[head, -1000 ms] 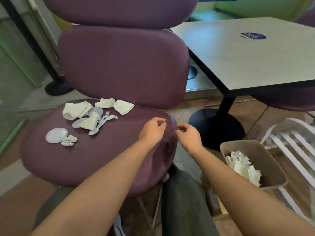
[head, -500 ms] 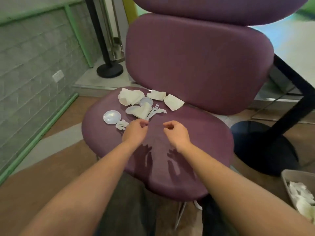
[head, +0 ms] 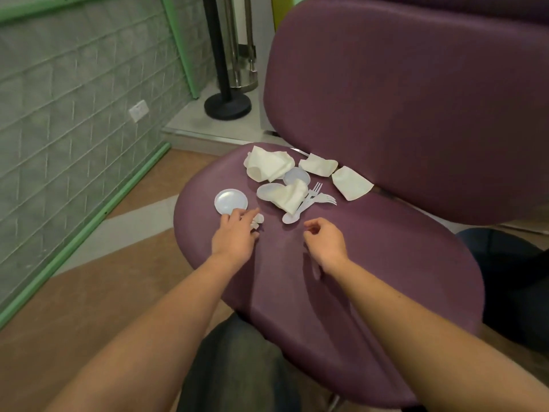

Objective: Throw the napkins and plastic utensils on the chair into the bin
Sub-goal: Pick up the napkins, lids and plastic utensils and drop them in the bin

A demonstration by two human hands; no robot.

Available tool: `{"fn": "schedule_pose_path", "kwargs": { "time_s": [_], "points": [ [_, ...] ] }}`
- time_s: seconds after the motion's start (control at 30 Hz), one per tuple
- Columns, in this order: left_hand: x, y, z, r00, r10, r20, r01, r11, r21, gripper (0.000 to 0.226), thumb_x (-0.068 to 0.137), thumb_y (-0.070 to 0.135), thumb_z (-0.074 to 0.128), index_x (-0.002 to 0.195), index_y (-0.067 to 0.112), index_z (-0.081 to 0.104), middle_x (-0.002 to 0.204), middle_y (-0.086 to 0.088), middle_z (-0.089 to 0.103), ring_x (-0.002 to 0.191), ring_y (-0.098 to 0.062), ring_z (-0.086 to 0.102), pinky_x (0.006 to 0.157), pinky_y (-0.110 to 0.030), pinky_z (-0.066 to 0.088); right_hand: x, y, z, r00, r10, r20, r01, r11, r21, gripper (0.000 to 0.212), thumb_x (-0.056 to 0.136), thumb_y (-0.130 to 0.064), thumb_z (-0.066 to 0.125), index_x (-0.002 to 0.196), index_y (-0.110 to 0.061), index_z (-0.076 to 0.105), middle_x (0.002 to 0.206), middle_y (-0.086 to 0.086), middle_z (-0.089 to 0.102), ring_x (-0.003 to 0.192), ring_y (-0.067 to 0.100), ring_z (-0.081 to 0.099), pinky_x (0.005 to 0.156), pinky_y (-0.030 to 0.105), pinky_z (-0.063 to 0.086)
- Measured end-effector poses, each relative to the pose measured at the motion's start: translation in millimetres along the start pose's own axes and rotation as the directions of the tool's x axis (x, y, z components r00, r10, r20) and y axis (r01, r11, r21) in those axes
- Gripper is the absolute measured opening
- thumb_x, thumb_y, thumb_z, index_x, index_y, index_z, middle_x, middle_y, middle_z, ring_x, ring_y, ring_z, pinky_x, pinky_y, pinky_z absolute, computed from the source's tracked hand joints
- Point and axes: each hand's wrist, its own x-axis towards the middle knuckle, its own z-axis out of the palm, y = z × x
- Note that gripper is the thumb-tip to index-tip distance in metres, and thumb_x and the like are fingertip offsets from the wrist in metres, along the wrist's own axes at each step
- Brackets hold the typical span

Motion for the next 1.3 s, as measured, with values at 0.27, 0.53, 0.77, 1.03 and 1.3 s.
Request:
{"fn": "schedule_pose_path", "kwargs": {
  "time_s": [0.27,0.53,0.77,1.03,1.3],
  "points": [
    [21,1,7,0.995,-0.05,-0.083,0.036,0.987,-0.158,0.025,0.093,0.047,0.057,0.099,0.024,0.064,0.094,0.007,0.055,0.09,-0.017,0.053,0.069,-0.03,0.037,54,-27,12,0.993,0.028,-0.116,-0.016,0.995,0.095,0.056,0.078,-0.043,0.07,0.124,-0.018,0.048,0.118,0.004,0.061,0.115,0.025,0.055,0.092,0.042,0.049],
    [38,15,6,0.987,-0.132,-0.097,0.091,0.934,-0.345,0.033,0.095,0.052,0.049,0.082,0.023,0.059,0.088,0.001,0.062,0.079,-0.021,0.059,0.063,-0.032,0.038,89,-54,22,0.987,0.162,-0.007,-0.162,0.987,0.005,0.064,0.081,-0.032,0.073,0.136,-0.017,0.043,0.14,0.011,0.033,0.113,0.03,0.056,0.083,0.033,0.045],
    [33,30,-1,0.984,-0.16,-0.082,0.086,0.82,-0.566,0.025,0.096,0.027,0.06,0.121,0.023,0.062,0.113,0.005,0.066,0.105,-0.011,0.059,0.081,-0.023,0.04,65,-50,12,0.976,0.173,-0.134,-0.141,0.966,0.217,0.058,0.075,-0.015,0.074,0.12,-0.011,0.038,0.135,0.011,0.035,0.088,0.025,0.051,0.071,0.03,0.039],
    [20,71,3,0.995,-0.069,-0.067,0.018,0.819,-0.573,0.019,0.094,0.03,0.061,0.108,0.023,0.071,0.1,0.002,0.069,0.09,-0.013,0.058,0.074,-0.024,0.037,16,-14,-38,0.95,0.239,-0.199,-0.123,0.876,0.465,0.048,0.081,-0.012,0.068,0.111,-0.014,0.031,0.086,-0.003,0.049,0.077,0.019,0.052,0.06,0.029,0.039],
    [-20,150,19,0.98,0.175,0.099,-0.065,0.741,-0.668,0.036,0.095,0.009,0.054,0.13,0.015,0.061,0.118,-0.005,0.067,0.096,-0.022,0.066,0.095,-0.041,0.052,-57,54,-110,0.887,0.327,-0.327,-0.08,0.806,0.587,0.051,0.079,-0.021,0.076,0.112,-0.021,0.037,0.096,-0.003,0.055,0.091,0.023,0.062,0.084,0.043,0.053]
  ]
}}
